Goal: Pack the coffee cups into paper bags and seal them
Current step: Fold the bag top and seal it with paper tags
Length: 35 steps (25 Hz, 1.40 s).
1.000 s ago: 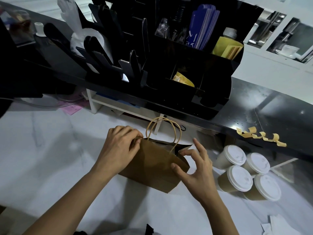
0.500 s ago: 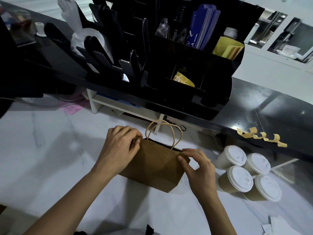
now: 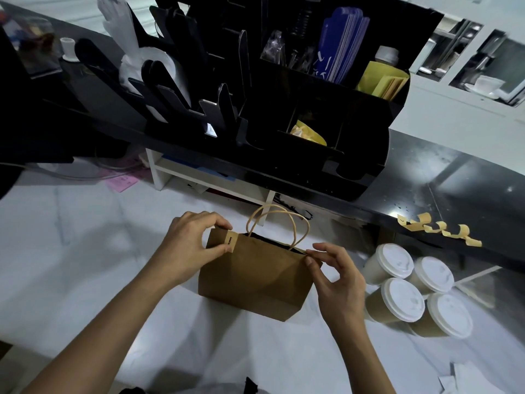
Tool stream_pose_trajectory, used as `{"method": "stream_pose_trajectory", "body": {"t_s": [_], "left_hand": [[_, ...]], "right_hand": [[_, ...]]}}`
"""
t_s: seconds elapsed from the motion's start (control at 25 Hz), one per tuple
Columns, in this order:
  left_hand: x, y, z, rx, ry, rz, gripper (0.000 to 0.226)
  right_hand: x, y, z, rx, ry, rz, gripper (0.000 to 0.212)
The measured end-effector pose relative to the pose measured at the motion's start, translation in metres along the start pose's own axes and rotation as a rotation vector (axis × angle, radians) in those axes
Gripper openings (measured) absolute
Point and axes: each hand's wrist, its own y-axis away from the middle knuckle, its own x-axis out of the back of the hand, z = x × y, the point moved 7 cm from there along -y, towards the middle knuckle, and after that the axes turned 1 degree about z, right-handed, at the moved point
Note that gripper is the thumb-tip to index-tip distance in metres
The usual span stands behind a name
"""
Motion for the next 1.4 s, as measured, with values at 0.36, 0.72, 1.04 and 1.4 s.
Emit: {"method": "stream_pose_trajectory", "body": {"t_s": [0.36,0.72,1.04,1.4], "left_hand": [[0.003,0.007,0.03,-0.166,-0.105,0.097,0.039],[-0.037,0.029,0.102,-0.391,-0.072,0.074,0.02],[-0.078,0.01,0.108,-0.369,-0.222,-0.039,0.06],[-0.088,0.002,0.107,-0.313,-0.133,0.065,0.048]], "right_hand": [[0.001,-0.001,-0.005,0.014,-0.039,-0.002,0.028],[0.003,-0.002,-0.01,0.073,0.024,-0.035,0.026],[0.006,-0.001,-0.008,0.049,-0.013,-0.087,0.023],[0.049,-0.03,0.027,-0.294,-0.316,0.127,0.023]]}}
